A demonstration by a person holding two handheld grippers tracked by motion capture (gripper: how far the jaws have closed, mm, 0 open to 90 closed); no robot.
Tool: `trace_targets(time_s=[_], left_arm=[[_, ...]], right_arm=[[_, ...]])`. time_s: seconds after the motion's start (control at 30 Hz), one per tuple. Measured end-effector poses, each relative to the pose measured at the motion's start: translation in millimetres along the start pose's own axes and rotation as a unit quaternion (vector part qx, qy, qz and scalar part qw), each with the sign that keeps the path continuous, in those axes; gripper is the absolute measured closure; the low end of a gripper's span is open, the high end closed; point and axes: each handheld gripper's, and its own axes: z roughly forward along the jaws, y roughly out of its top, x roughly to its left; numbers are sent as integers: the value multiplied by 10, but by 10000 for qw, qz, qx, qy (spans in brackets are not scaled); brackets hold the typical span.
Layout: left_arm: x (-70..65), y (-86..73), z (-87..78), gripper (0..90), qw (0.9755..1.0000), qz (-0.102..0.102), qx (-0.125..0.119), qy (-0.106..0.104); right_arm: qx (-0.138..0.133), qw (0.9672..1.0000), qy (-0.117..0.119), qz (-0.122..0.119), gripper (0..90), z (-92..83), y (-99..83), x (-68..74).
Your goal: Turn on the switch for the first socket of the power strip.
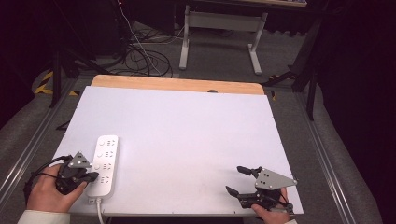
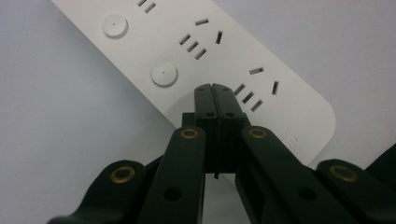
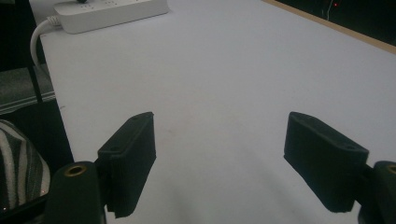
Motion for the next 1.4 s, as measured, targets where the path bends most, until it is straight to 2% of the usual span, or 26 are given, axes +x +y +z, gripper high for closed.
trace_targets(time_s=[0.07,0.63,0.73,0.83,0.9,1.07,1.17,1.27,1.4], left_arm=[[-9,0,0,900,10000,21,-15,63],[-60,-19,13,900,9998,-48,-50,178],[-35,-28,9,900,9998,-99,-98,107],[14,-65,-5,900,9990,-308,-308,-117],[15,-58,-39,900,9987,-297,-396,-72],[-80,45,-211,900,9981,-25,-620,14],[-94,58,-247,900,9976,-74,-683,-106],[-80,48,-231,900,9978,-90,-650,-99],[-94,63,-275,900,9973,-63,-731,-89]], right_arm=[[-14,10000,14,15,258,0,-1,1],[-17,10000,5,29,257,1,-3,-3],[-10,10000,9,25,257,2,-5,-5],[-2,10000,10,30,257,3,-3,-8],[-10,10000,8,37,257,5,-5,-16],[19,10000,-14,64,257,11,-6,-17],[10,10000,-11,31,257,10,-5,-16],[-5,10000,-8,37,257,4,-7,-17],[-8,10000,-15,35,257,5,-6,-18]])
